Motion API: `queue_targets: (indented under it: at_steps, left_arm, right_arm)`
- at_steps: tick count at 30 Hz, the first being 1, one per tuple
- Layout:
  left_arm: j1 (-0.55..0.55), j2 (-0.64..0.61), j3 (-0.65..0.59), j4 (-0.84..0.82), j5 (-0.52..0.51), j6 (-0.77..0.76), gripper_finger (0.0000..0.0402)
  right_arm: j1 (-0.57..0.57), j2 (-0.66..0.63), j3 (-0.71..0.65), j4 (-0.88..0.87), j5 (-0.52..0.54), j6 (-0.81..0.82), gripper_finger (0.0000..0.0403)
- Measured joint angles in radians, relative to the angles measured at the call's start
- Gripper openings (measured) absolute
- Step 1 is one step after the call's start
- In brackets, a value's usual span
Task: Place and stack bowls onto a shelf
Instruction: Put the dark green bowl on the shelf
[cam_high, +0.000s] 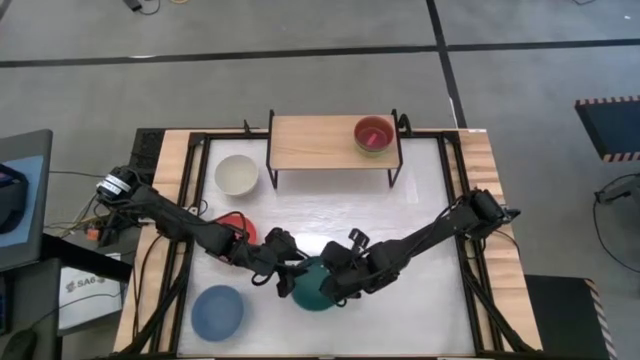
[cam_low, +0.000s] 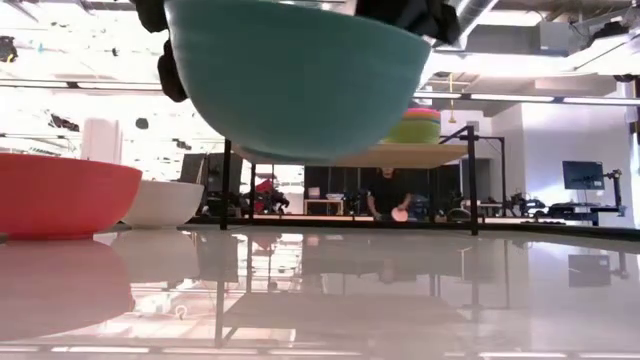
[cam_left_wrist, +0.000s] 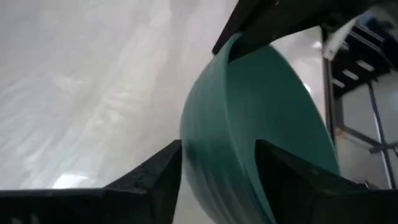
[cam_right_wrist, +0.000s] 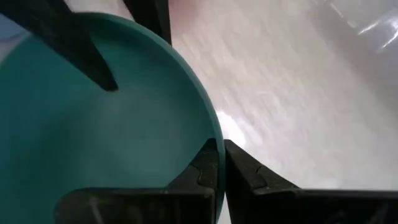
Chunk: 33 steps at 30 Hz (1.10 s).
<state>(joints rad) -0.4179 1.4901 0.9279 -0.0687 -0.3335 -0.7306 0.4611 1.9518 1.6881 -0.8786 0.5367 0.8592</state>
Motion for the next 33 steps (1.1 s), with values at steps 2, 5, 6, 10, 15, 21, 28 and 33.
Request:
queue_targets:
  at_steps: [2, 5, 6, 10, 15, 21, 28, 33]
  left_arm:
    - [0.008, -0.001, 0.0, -0.021, -0.018, -0.017, 0.0153]
    - [0.023, -0.001, 0.005, -0.051, -0.021, -0.039, 0.0091]
    - [0.027, -0.001, 0.014, -0.07, -0.026, -0.038, 0.0068]
    - [0.056, 0.0, 0.065, -0.143, -0.044, 0.022, 0.0011]
    - [0.148, 0.002, 0.159, -0.236, -0.042, 0.184, 0.0001]
    - [0.366, 0.001, 0.319, -0.42, 0.003, 0.355, 0.0]
    - [0.722, 0.0, 0.486, -0.542, 0.005, 0.491, 0.0]
    - [0.948, 0.0, 0.502, -0.502, 0.071, 0.424, 0.0]
  right_arm:
    - [-0.001, 0.001, 0.03, -0.027, 0.016, -0.03, 0.0032]
    - [-0.005, 0.001, 0.072, -0.081, 0.03, -0.054, 0.003]
    - [-0.007, 0.001, 0.086, -0.101, 0.03, -0.061, 0.003]
    - [-0.024, 0.001, 0.13, -0.163, 0.014, -0.079, 0.0046]
    - [-0.062, -0.003, 0.223, -0.289, -0.035, -0.075, 0.0089]
    - [-0.123, -0.005, 0.428, -0.548, 0.067, -0.088, 0.0158]
    - [-0.26, -0.081, 0.547, -0.637, 0.139, -0.229, 0.0222]
    - [-0.353, -0.154, 0.549, -0.597, 0.145, -0.358, 0.023]
